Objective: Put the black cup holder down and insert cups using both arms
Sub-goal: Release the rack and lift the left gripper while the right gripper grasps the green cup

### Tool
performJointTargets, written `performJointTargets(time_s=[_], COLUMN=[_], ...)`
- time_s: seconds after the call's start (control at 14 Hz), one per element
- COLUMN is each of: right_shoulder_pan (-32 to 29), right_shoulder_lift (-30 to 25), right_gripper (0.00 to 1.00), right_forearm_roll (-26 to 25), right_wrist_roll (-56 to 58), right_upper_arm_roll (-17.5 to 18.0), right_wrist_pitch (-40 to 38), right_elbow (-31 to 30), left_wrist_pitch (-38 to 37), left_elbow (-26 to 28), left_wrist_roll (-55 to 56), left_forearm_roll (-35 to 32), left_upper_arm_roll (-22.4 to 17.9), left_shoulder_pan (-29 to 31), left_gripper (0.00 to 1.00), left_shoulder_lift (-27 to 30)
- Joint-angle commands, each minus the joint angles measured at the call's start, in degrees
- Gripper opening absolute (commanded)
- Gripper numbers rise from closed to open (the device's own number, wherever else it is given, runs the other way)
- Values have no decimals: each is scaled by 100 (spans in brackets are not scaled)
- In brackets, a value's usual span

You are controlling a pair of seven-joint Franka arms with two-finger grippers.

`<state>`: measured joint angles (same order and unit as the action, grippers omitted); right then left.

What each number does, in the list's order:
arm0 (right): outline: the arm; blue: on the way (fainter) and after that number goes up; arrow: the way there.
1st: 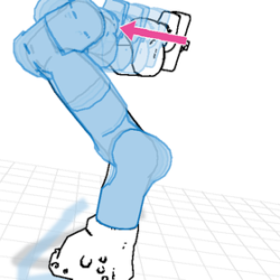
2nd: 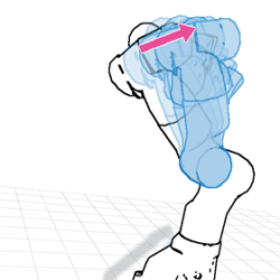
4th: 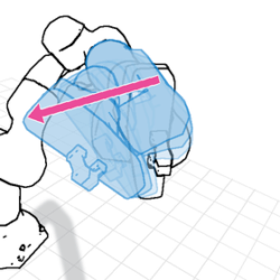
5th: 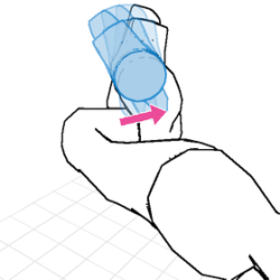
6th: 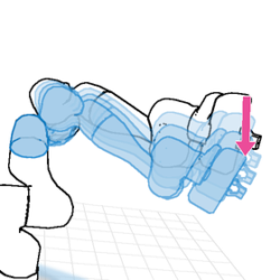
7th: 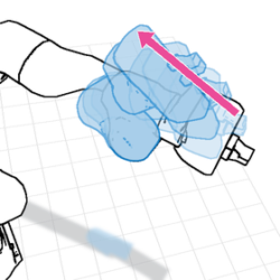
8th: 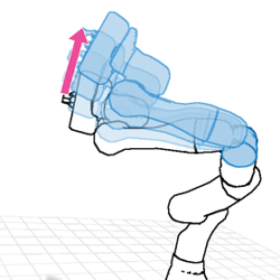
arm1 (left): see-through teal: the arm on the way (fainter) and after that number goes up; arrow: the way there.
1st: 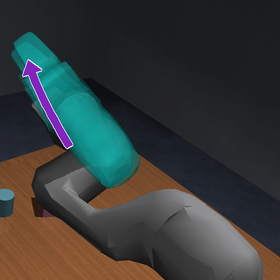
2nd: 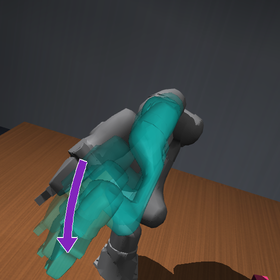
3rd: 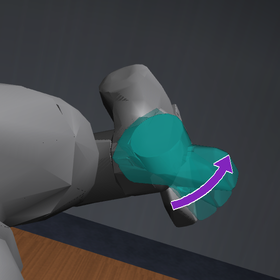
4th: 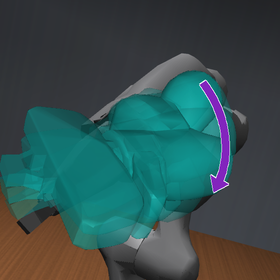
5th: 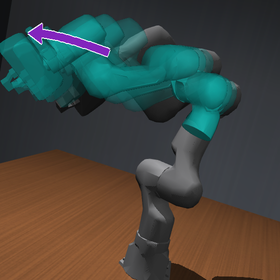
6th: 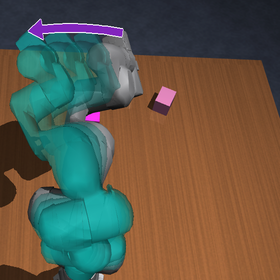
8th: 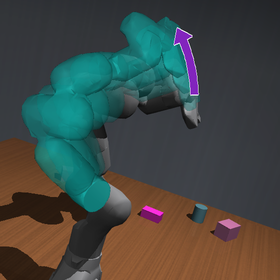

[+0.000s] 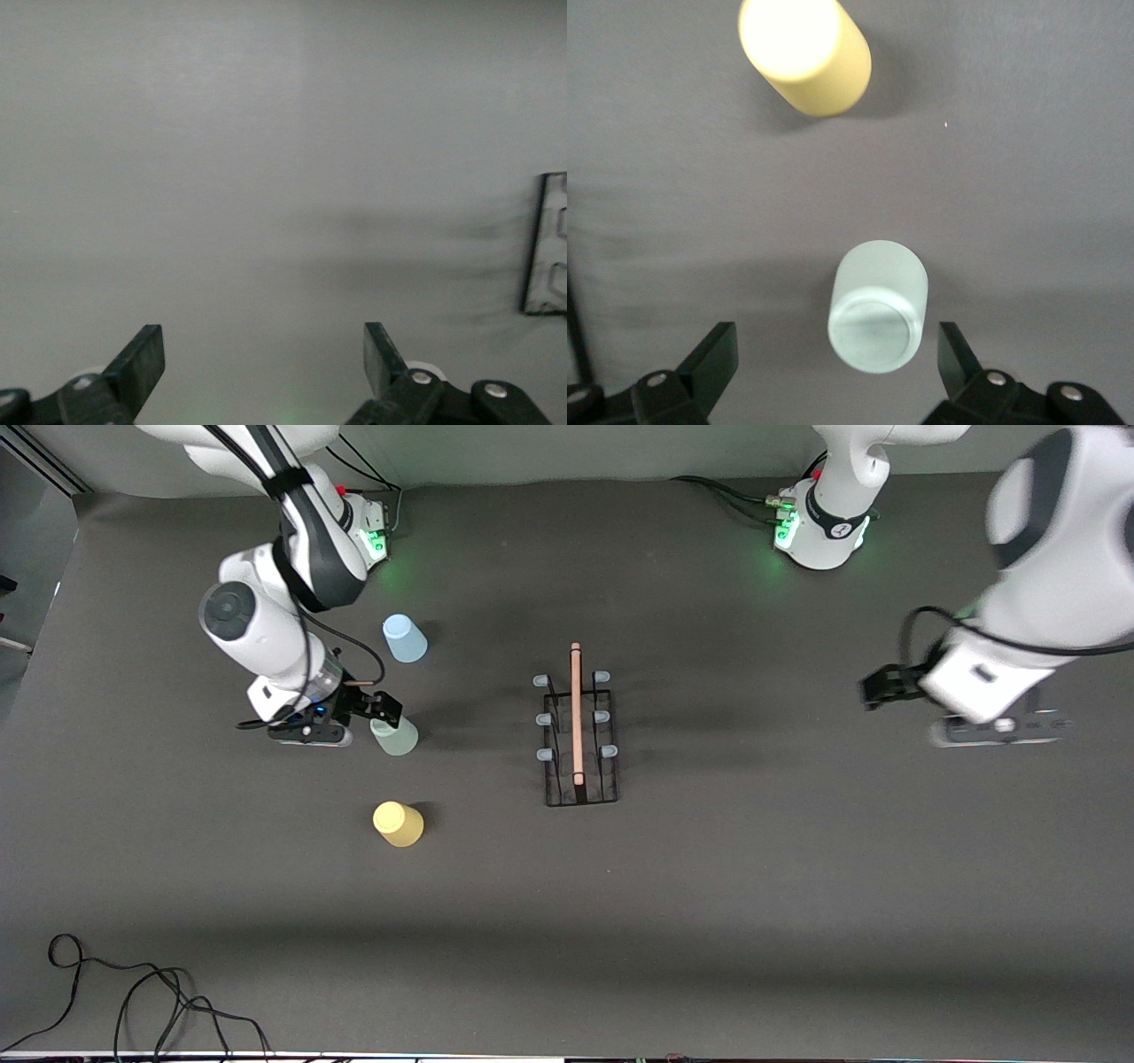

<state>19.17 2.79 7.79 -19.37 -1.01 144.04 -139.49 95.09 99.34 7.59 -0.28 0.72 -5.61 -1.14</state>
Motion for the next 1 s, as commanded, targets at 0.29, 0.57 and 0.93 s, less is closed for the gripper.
performJointTargets(time_s=[0.29,0.57,0.93], right_shoulder_pan=[263,263,254], right_shoulder_lift=[783,811,294], right_gripper=[100,8,0], right_forearm_roll=[82,82,82], right_wrist_roll=[-75,-5,-75], right_upper_arm_roll=[-48,-57,-57], right_wrist_pitch=[1258,1241,734], right_elbow=[-395,-457,-395], left_wrist_pitch=[151,63,133], left_elbow=[384,279,173], left_wrist_roll=[-689,-1047,-1295], left_forearm_roll=[-349,-455,-359], left_upper_arm_roll=[103,112,-55], left_shoulder_pan=[517,517,570], left_gripper=[100,100,100], left_shoulder_lift=[448,457,404])
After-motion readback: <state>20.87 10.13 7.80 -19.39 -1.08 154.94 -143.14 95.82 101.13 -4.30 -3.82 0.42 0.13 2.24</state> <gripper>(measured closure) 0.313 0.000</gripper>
